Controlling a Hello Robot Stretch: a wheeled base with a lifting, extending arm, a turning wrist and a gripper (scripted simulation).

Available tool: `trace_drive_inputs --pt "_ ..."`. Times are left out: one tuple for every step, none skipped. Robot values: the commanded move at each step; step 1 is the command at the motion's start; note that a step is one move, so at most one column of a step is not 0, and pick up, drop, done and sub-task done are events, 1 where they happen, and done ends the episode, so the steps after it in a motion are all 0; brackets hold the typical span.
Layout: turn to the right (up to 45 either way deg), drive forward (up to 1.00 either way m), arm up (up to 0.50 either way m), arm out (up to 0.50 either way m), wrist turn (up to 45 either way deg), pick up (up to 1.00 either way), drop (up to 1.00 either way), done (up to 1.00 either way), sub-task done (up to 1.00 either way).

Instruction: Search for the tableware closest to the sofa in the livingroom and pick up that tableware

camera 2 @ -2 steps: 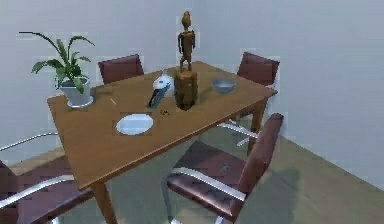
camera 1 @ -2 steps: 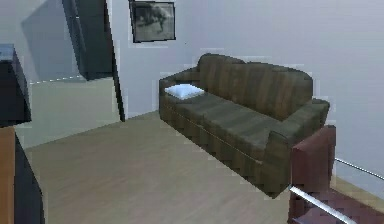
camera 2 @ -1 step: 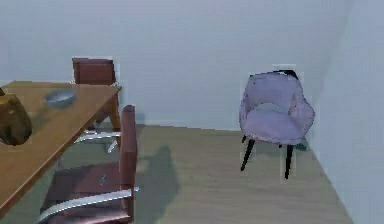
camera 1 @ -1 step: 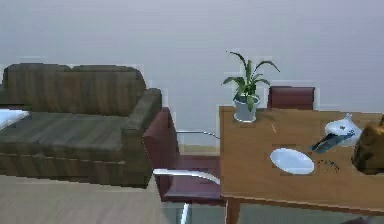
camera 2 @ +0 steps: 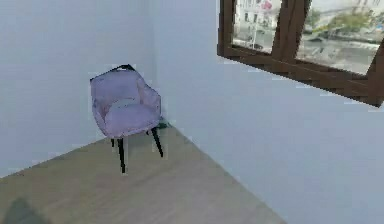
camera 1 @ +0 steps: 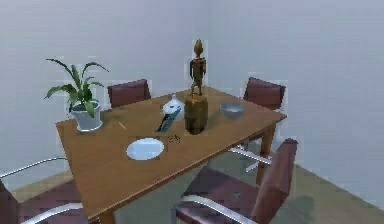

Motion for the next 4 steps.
trace_drive_inputs --pt "36.0 0.0 0.0 0.0 0.0 0.0 0.0 0.0 0.0" --pt "0.0 0.1 0.0 0.0 0.0 0.0 0.0 0.0 0.0" --pt "-45.0 0.0 0.0 0.0 0.0 0.0 0.0 0.0 0.0" --pt "-45.0 0.0 0.0 0.0 0.0 0.0 0.0 0.0 0.0"
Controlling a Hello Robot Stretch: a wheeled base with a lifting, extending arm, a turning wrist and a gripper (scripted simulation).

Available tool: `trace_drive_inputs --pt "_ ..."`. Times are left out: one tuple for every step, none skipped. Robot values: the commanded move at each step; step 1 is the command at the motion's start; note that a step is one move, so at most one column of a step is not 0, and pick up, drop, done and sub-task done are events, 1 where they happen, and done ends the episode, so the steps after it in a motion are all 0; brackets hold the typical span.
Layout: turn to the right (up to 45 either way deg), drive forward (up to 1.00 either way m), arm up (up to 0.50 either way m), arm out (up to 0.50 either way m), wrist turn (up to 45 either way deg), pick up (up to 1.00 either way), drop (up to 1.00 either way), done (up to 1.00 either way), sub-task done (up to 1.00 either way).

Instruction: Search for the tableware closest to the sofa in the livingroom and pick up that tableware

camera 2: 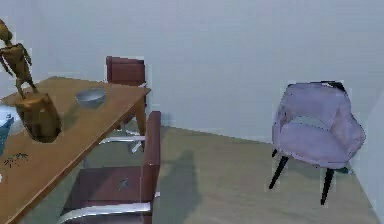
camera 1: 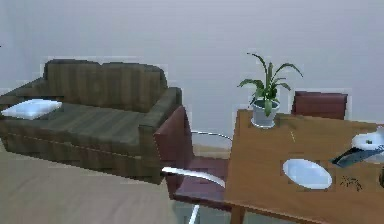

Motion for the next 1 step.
trace_drive_inputs --pt "-45.0 0.0 0.0 0.0 0.0 0.0 0.0 0.0 0.0"
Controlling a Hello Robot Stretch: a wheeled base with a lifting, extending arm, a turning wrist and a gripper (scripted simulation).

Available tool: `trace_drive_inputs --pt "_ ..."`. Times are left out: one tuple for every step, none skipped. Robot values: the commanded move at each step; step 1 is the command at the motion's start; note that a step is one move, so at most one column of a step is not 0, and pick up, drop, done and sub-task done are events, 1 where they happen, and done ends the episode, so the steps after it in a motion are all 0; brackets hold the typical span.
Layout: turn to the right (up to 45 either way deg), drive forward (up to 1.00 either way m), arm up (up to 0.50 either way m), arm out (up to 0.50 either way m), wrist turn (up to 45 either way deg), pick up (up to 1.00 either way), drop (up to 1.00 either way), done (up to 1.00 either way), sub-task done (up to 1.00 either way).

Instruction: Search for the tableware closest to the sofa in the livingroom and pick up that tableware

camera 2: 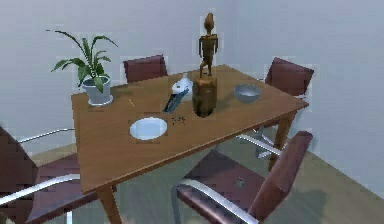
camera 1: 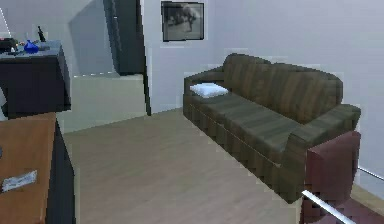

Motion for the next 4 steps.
trace_drive_inputs --pt "-9.0 0.0 0.0 0.0 0.0 0.0 0.0 0.0 0.0" --pt "45.0 0.0 0.0 0.0 0.0 0.0 0.0 0.0 0.0" --pt "33.0 0.0 0.0 0.0 0.0 0.0 0.0 0.0 0.0" --pt "0.0 0.35 0.0 0.0 0.0 0.0 0.0 0.0 0.0"
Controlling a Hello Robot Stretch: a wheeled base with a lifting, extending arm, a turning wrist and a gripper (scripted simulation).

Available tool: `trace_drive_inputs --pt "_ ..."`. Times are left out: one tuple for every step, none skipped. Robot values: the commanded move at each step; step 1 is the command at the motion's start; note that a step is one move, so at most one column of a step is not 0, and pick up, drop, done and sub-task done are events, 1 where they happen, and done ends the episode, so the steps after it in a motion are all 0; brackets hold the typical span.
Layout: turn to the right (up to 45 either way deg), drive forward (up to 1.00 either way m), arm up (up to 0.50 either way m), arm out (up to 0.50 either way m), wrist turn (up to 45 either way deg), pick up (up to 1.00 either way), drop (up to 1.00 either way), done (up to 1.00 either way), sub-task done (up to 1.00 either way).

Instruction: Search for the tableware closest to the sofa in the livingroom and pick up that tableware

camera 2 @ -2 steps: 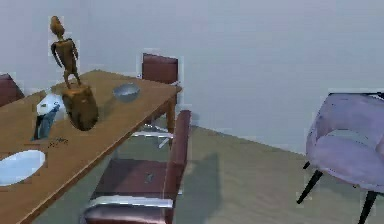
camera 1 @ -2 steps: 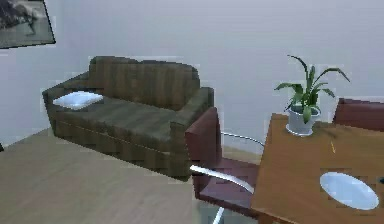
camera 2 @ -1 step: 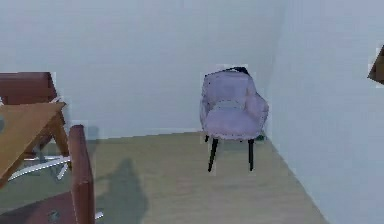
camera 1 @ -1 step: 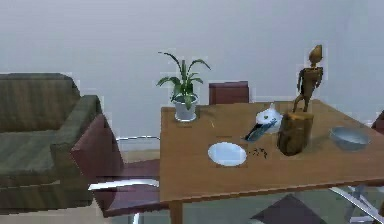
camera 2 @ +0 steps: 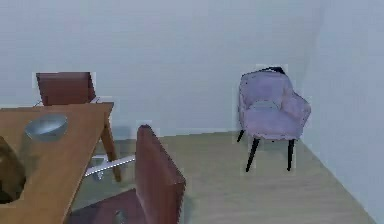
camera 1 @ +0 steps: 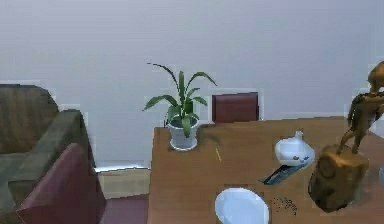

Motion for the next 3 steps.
trace_drive_inputs --pt "-45.0 0.0 0.0 0.0 0.0 0.0 0.0 0.0 0.0" --pt "-24.0 0.0 0.0 0.0 0.0 0.0 0.0 0.0 0.0" --pt "0.0 0.0 0.5 0.0 0.0 0.0 0.0 0.0 0.0"
